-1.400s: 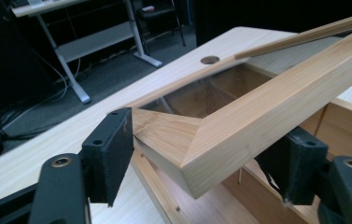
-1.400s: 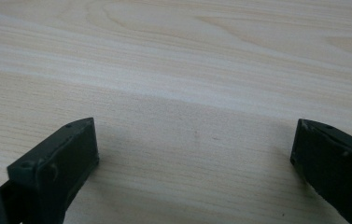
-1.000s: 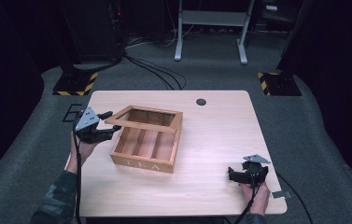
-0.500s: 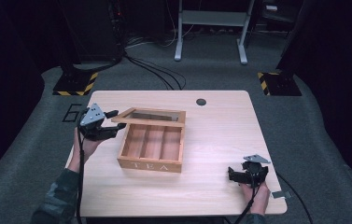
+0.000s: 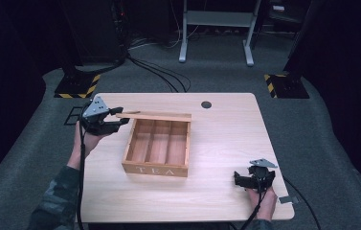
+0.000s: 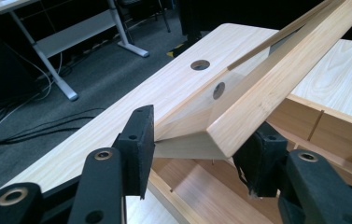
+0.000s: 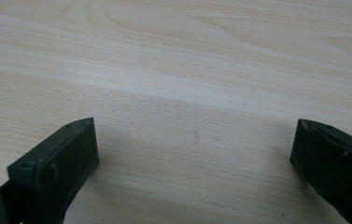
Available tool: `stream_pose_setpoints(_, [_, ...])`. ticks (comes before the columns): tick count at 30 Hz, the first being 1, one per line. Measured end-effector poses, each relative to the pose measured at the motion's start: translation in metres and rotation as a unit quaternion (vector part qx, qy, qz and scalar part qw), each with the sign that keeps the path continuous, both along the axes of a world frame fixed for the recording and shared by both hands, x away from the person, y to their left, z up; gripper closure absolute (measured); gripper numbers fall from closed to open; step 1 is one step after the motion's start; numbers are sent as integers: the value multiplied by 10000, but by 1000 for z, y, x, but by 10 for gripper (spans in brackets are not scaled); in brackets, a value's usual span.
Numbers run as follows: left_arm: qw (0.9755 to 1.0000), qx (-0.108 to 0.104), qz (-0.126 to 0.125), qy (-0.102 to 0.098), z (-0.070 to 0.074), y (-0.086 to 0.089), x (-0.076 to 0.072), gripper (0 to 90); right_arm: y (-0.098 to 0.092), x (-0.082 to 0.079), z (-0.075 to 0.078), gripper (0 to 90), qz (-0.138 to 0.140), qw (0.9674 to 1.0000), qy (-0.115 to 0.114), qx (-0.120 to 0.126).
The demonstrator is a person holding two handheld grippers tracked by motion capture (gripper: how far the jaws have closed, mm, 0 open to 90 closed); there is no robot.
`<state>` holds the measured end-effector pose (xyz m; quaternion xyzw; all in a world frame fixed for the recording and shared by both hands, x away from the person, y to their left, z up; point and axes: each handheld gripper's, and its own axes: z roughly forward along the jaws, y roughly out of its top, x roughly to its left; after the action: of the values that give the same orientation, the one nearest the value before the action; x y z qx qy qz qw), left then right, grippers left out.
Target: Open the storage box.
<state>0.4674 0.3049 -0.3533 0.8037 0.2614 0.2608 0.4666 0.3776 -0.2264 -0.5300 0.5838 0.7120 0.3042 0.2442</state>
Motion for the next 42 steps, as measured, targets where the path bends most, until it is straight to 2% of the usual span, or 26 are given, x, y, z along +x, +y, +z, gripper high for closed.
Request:
stream_pose_setpoints(10, [9999,-87,-42,138,13,3,18,577,0,0,0,2,7,10000,-11,-5])
stream_pose_setpoints(21, [9997,57,-127,211,25,3,32,590,0,0,0,2,2,10000,-13,-5])
stream_pose_setpoints(28, [9994,50,-198,292,31,2,43,598,0,0,0,2,-12,10000,-15,7])
stream_pose_setpoints(34, [9993,19,-195,331,33,1,47,602,0,0,0,2,-32,10000,2,17])
stream_pose_setpoints(42, [9992,106,-203,332,37,0,52,609,0,0,0,2,-25,10000,-7,16])
